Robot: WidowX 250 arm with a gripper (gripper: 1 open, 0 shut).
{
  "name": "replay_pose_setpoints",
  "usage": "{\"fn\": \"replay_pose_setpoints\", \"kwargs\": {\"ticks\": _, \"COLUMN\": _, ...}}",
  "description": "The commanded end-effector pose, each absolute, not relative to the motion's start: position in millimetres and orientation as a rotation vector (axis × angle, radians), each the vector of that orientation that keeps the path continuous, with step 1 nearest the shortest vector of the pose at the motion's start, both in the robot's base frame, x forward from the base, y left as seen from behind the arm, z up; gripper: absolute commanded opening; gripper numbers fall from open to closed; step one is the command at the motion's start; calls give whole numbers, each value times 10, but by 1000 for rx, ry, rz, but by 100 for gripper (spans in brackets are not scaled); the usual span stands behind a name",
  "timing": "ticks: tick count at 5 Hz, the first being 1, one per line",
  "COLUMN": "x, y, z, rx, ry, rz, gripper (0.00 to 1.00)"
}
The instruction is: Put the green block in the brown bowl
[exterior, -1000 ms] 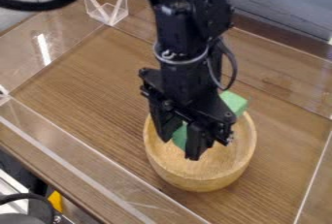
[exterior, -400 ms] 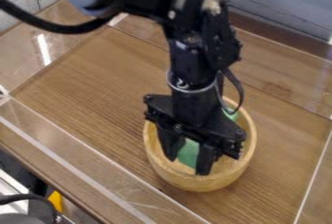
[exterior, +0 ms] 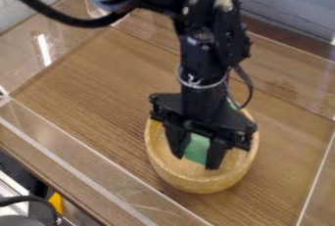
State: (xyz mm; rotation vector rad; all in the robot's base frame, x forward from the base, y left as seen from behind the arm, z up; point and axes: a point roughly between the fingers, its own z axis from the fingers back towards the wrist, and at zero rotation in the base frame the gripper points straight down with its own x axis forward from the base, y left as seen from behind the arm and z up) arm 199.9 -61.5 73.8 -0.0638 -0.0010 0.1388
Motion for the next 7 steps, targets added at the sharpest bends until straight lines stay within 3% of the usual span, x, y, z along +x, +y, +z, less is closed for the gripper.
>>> {"fn": "replay_pose_setpoints", "kwargs": {"ticks": 1, "x": 2161, "y": -569, "z": 844, "rx": -74, "ry": -36, "rz": 130, "gripper": 0}}
{"fn": "replay_pose_setpoints", "kwargs": {"ticks": 5, "x": 2101, "y": -596, "z": 828, "rx": -71, "ry": -37, "rz": 243, "gripper": 0}}
{"fn": "replay_pose_setpoints", "kwargs": {"ticks": 7, "x": 2055, "y": -632, "z": 980, "rx": -69, "ry": -35, "rz": 275, "gripper": 0}}
